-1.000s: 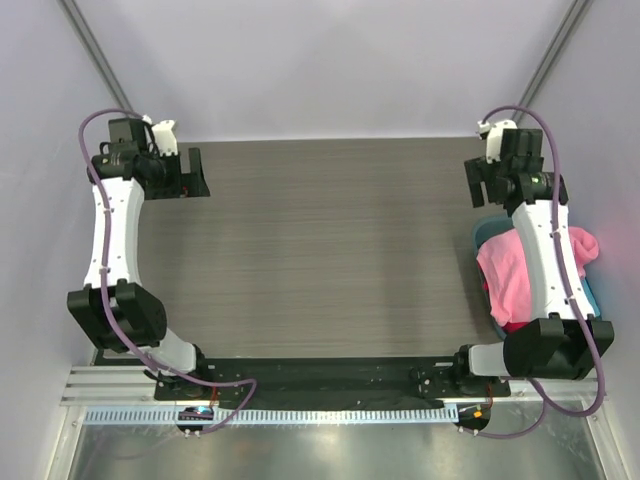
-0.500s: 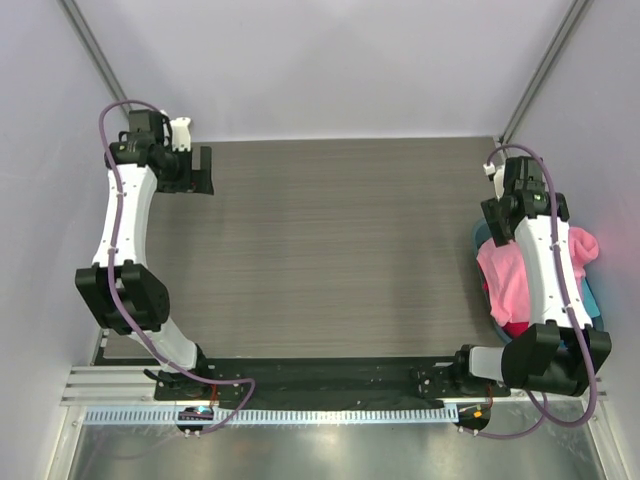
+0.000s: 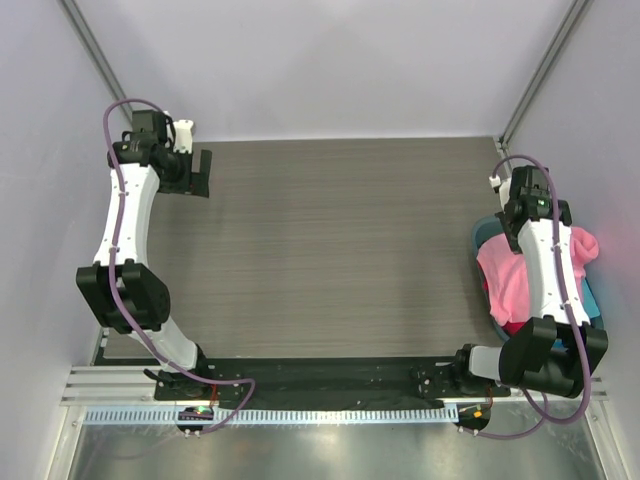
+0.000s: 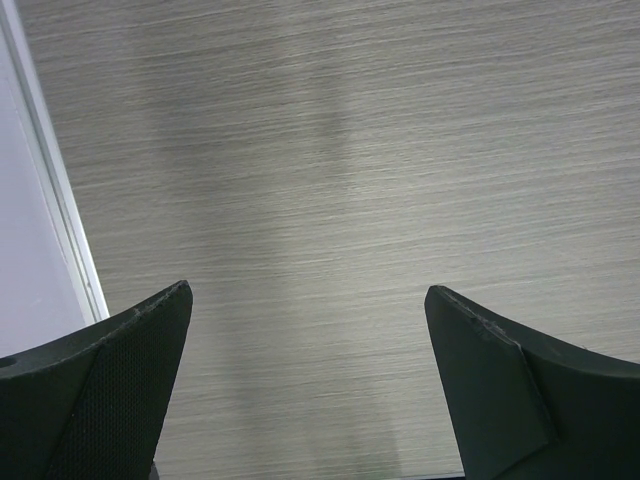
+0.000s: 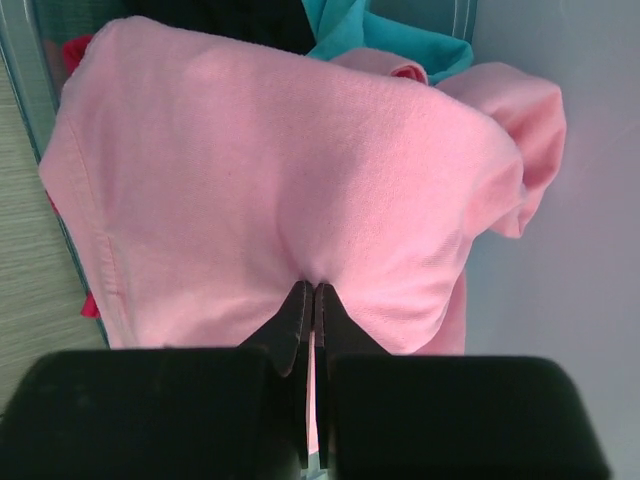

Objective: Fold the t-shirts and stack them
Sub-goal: Grab the tshirt from the pile, then move the tshirt to the center of the board

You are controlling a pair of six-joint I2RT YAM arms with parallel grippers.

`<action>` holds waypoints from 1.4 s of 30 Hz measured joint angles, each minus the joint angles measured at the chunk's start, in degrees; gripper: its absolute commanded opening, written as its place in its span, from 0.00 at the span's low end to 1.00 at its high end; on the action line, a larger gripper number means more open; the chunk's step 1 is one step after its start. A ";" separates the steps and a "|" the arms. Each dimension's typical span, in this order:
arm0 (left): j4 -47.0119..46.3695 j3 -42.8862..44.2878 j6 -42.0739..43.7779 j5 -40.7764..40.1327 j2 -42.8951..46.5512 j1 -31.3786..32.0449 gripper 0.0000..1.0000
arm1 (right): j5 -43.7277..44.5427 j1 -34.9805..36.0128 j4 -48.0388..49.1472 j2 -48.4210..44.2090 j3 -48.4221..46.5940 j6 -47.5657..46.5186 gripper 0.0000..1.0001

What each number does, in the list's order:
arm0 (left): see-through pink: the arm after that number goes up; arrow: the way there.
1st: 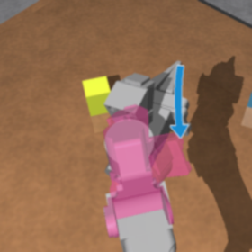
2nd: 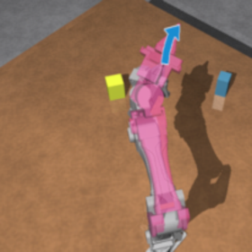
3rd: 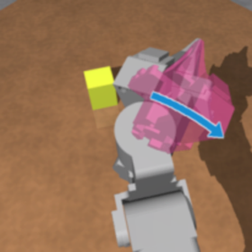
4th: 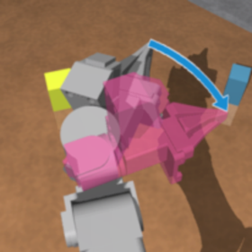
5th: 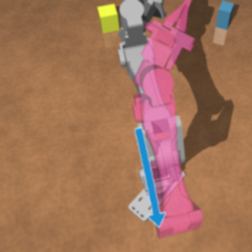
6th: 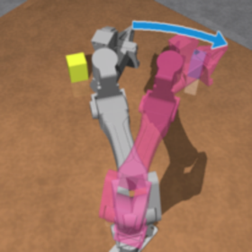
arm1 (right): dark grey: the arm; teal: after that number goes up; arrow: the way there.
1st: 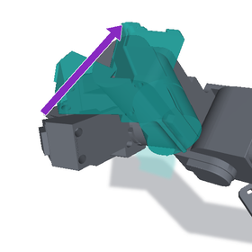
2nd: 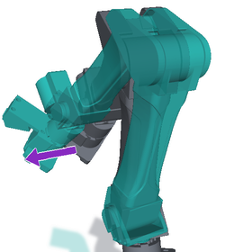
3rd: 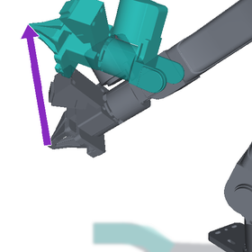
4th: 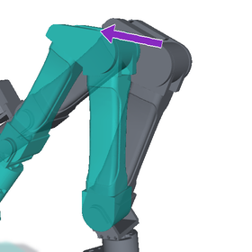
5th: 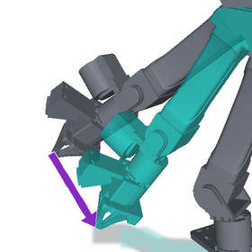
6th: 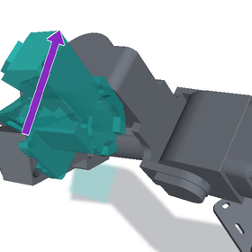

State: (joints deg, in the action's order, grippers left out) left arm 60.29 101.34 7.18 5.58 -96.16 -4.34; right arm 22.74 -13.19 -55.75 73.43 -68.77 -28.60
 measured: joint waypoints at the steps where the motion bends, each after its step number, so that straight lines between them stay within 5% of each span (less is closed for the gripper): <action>1: 0.00 0.00 0.26 -0.11 0.00 0.00 1.00 | 0.02 -0.02 0.00 -0.04 0.00 -0.07 0.01; 10: -0.04 -0.90 0.81 -1.03 0.00 0.00 1.00 | -0.68 -0.09 -2.08 -0.83 -6.29 -1.18 0.01; 19: -0.83 -2.60 0.68 -2.16 0.81 0.00 1.00 | -5.66 0.00 -2.56 1.70 -41.53 -2.75 0.01; 24: -2.67 -4.39 -0.28 -2.32 4.00 0.00 1.00 | -16.48 1.18 -5.33 7.48 -56.46 -4.83 0.01; 27: -3.39 -5.86 -0.79 -1.90 6.84 0.00 1.00 | -22.62 6.69 -7.13 10.38 -58.18 -7.04 0.01; 36: -3.91 -10.40 -0.52 -0.81 13.46 0.09 1.00 | -24.79 39.47 -7.54 21.73 -60.35 -11.23 0.01; 42: -3.85 -10.93 0.35 -0.48 14.34 0.09 1.00 | -23.12 48.68 -2.38 27.23 -67.06 -12.20 0.01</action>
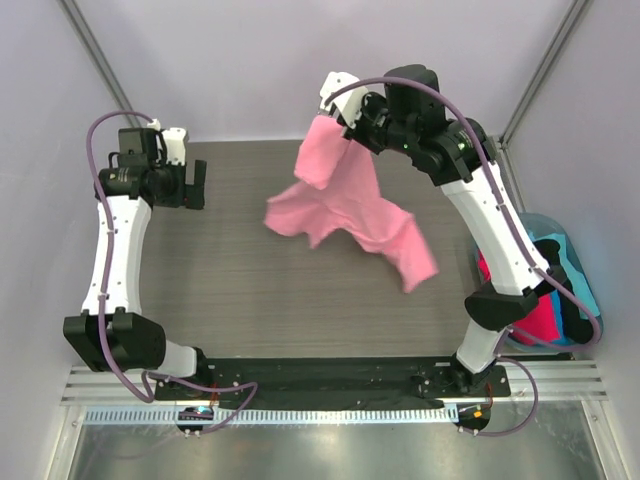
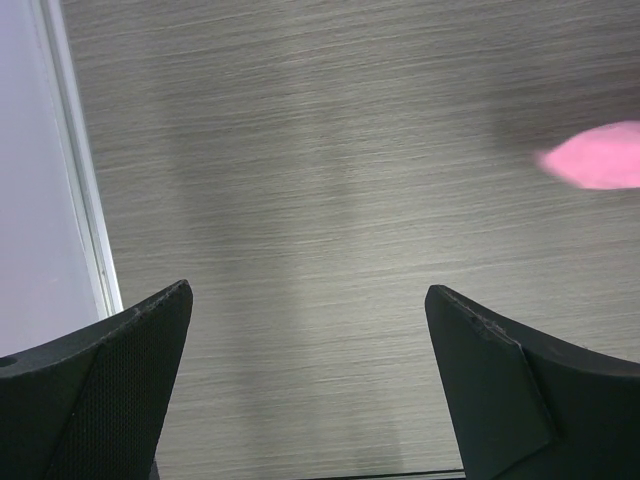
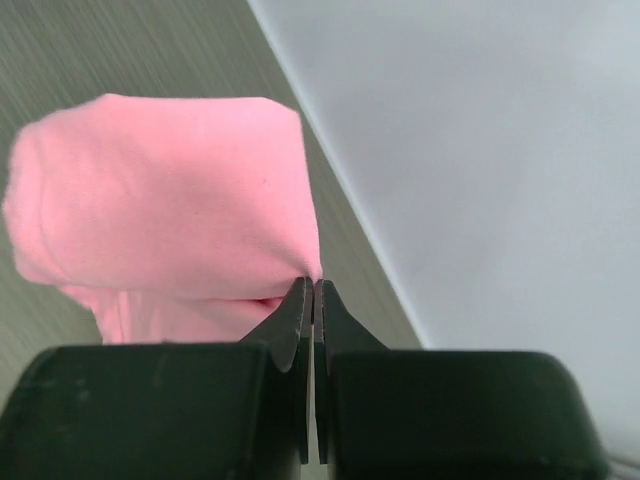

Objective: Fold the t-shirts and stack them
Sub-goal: Move the tshirt to the center of the board, then flatten the tshirt out

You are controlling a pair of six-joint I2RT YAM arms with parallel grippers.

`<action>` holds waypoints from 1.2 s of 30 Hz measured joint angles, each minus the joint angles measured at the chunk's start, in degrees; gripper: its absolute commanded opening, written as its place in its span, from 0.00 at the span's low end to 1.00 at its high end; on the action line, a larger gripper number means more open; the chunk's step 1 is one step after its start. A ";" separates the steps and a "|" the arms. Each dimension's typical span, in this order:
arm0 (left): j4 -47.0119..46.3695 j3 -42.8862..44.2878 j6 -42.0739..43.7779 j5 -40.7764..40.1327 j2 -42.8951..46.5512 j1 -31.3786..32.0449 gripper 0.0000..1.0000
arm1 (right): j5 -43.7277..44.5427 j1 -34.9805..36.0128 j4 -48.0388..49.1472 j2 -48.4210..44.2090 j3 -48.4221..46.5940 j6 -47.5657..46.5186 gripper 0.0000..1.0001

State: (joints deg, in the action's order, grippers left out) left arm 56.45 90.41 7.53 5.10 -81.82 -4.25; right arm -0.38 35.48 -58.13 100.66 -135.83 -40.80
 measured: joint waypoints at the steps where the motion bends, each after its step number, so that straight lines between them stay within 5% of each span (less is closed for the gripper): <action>1: 0.02 0.00 0.24 0.04 0.13 0.00 1.00 | 0.02 0.79 1.20 -0.09 -0.02 0.07 0.01; 5: 0.20 0.00 0.68 0.17 0.37 0.00 1.00 | 0.39 1.36 6.12 -1.53 3.30 0.37 0.01; 14: 1.20 -0.07 0.87 3.78 -0.98 0.00 0.95 | -1.79 -2.16 13.70 -3.21 31.23 3.17 0.02; 16: 1.25 -0.44 0.79 5.57 -2.12 0.00 0.94 | -2.54 -5.97 14.75 -0.81 35.74 4.83 0.22; 17: 1.27 -0.83 0.70 6.49 -2.75 0.00 0.94 | -2.40 -8.17 15.30 0.42 37.33 5.90 0.40; 21: 1.73 -1.38 0.59 9.11 -5.75 0.33 0.93 | 3.48 -16.06 17.35 4.59 39.15 9.81 0.77; 25: 1.57 -1.38 0.39 10.86 -8.76 1.33 0.91 | 6.32 -18.45 19.85 4.13 38.51 13.25 0.74; 29: 1.73 0.39 0.24 12.07 -15.21 4.52 0.89 | -2.36 -16.09 19.74 2.80 35.82 18.60 0.68; 36: 3.08 19.87 0.68 12.96 -38.23 12.11 0.88 | -15.28 -10.84 18.91 6.40 35.21 24.06 0.64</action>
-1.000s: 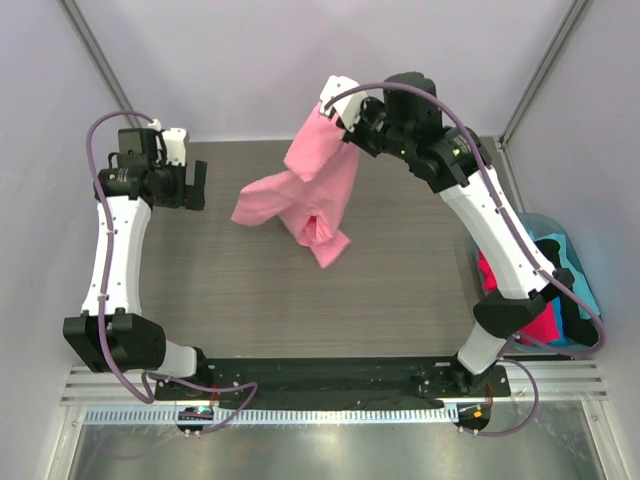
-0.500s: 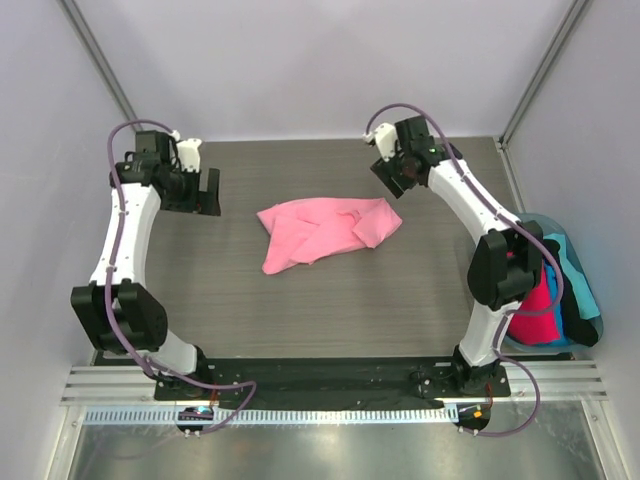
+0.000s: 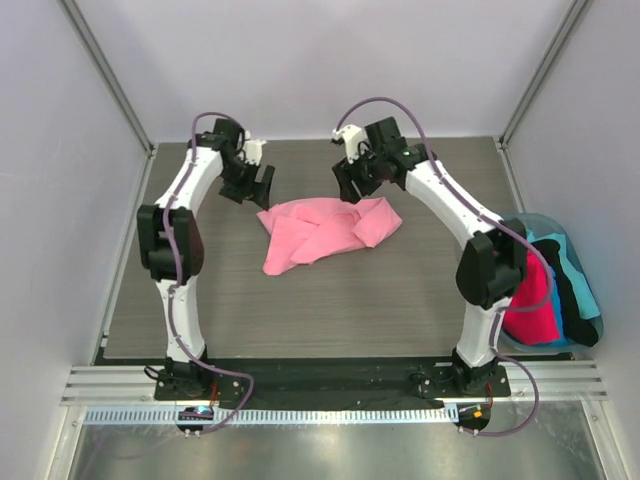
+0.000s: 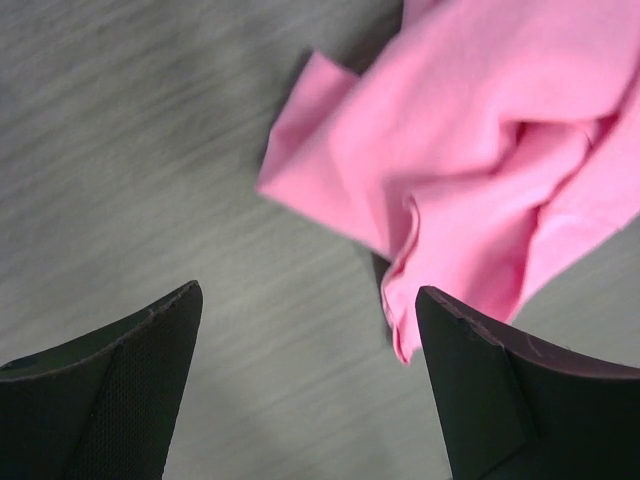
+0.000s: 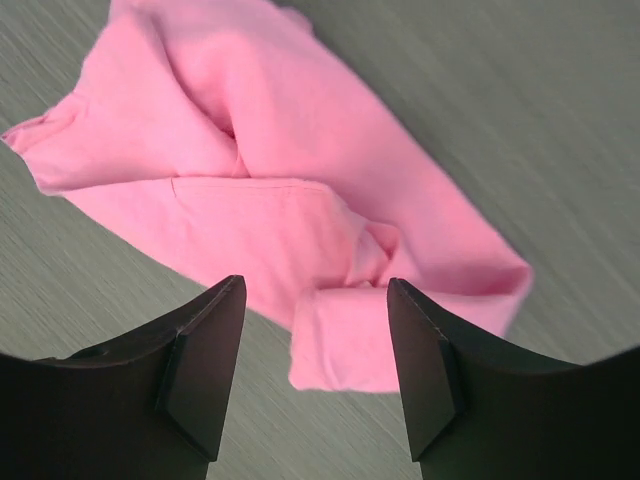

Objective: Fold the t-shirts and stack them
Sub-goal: Flatten the tshirt out

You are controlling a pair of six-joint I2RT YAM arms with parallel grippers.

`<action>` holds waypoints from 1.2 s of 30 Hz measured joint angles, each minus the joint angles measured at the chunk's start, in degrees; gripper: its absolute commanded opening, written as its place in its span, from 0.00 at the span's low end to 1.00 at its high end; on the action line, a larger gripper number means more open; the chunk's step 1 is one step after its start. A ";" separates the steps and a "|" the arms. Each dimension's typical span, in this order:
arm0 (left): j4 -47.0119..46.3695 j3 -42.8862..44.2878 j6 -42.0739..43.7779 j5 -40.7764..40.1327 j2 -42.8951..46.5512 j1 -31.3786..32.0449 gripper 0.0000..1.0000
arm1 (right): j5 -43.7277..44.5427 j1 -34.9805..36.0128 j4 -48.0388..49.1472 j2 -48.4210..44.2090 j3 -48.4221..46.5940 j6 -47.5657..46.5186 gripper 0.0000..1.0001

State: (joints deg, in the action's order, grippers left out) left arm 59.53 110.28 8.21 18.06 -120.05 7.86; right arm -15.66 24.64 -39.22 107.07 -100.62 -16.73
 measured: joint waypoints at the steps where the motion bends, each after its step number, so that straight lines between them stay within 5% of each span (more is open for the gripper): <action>1: 0.11 1.70 0.15 -0.35 -1.97 0.57 0.88 | -0.76 0.37 -0.09 1.70 -0.28 0.24 0.62; 11: 1.18 3.04 1.49 -5.70 -4.68 1.64 0.90 | -3.98 -0.07 -3.72 21.55 -8.76 0.46 0.54; 12: 1.11 2.89 1.46 -5.97 -4.57 1.60 0.90 | -3.69 -0.07 -3.72 22.03 -9.27 0.39 0.50; 16: 1.25 1.53 1.33 -6.36 -3.37 1.53 0.91 | -2.91 0.42 -3.72 22.03 -9.97 -0.57 0.05; 17: 1.25 1.44 1.31 -6.49 -3.02 1.53 0.91 | -2.71 0.63 -3.85 21.97 -9.97 -0.81 0.02; 24: 0.83 3.08 1.27 -6.38 -1.05 1.51 0.92 | -0.83 4.76 -10.08 14.93 -8.98 -7.26 0.01; 32: -0.81 10.16 0.96 -2.67 -5.64 1.51 0.88 | 0.98 16.46 -21.46 -7.76 -2.99 -15.96 0.01; 36: -0.92 10.16 0.66 -1.46 -10.19 1.51 0.82 | 4.46 16.20 -23.80 -16.87 3.69 -17.09 0.01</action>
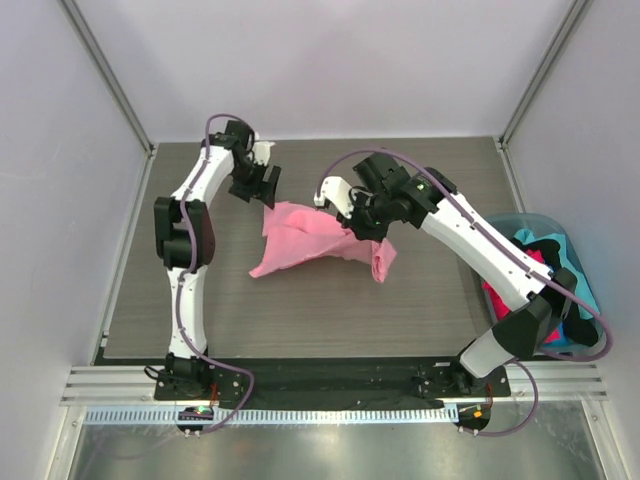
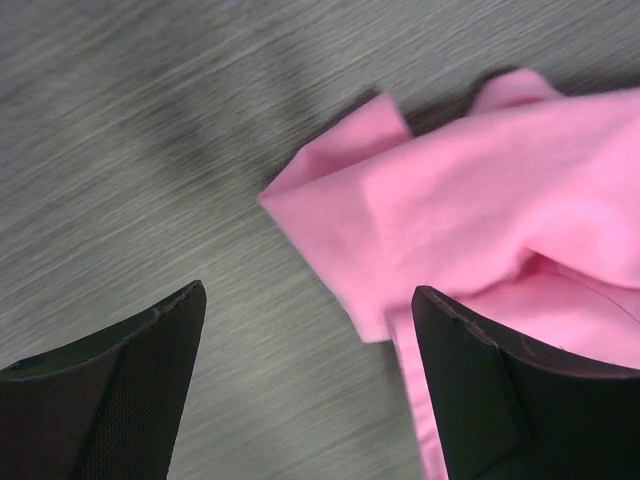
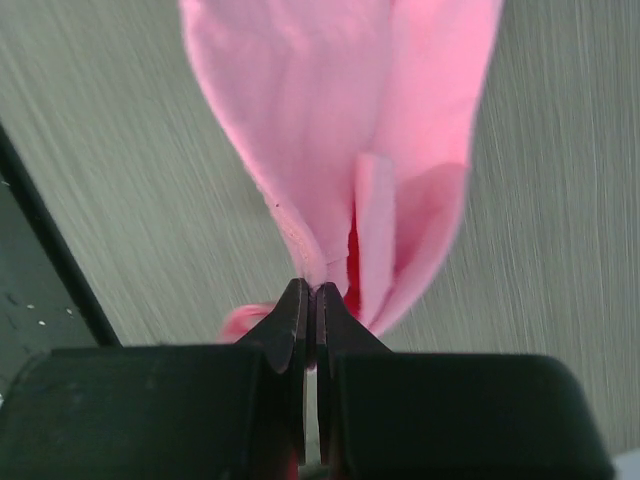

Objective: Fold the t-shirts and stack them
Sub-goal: Flatten the tshirt out

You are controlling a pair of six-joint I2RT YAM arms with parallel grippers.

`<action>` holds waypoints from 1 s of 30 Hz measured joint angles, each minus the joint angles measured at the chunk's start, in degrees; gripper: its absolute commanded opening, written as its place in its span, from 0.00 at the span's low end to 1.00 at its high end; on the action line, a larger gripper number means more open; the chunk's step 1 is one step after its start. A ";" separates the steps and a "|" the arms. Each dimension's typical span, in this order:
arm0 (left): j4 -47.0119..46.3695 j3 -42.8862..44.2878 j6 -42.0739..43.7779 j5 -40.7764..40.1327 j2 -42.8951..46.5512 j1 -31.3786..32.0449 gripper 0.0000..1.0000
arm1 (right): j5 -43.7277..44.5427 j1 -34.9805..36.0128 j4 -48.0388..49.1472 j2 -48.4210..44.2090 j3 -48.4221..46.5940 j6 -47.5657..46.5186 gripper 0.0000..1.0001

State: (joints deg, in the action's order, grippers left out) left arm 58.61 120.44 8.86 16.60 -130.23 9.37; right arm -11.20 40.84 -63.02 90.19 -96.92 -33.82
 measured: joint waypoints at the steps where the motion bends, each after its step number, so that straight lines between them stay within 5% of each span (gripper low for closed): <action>1: 0.07 -0.02 -0.02 0.26 -1.22 0.00 0.82 | 1.11 -0.37 -0.04 -0.85 1.27 -0.24 0.01; 9: 0.87 -0.02 0.17 2.34 -6.25 0.33 0.82 | 7.26 -1.31 -0.63 0.68 4.48 -1.88 0.01; 13: 1.25 0.55 0.33 6.69 -7.23 0.37 0.74 | 7.93 -1.31 -0.59 0.94 4.46 -2.10 0.01; 14: 1.29 0.83 0.52 8.15 -7.61 0.39 0.68 | 8.13 -1.31 -0.52 0.98 4.46 -2.12 0.01; 17: 2.27 1.86 1.07 13.68 -9.16 0.63 0.27 | 8.48 -1.31 -0.44 1.36 4.46 -2.14 0.01; 18: 2.67 2.08 1.44 15.21 -9.55 0.72 0.02 | 8.61 -1.31 -0.42 1.49 4.46 -2.16 0.01; 25: 3.37 2.10 1.44 19.08 -8.81 0.48 0.00 | 15.19 -2.10 3.15 1.92 5.16 -2.40 0.01; 30: 3.15 2.91 -0.57 18.95 -0.90 -4.02 0.00 | 17.55 -10.38 8.66 6.05 0.92 -2.62 0.01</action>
State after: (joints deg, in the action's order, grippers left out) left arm 61.76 123.35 8.29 35.55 -131.13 5.34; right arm 6.35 30.46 -54.37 96.25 -96.01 -36.45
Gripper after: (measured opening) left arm 0.016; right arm 0.049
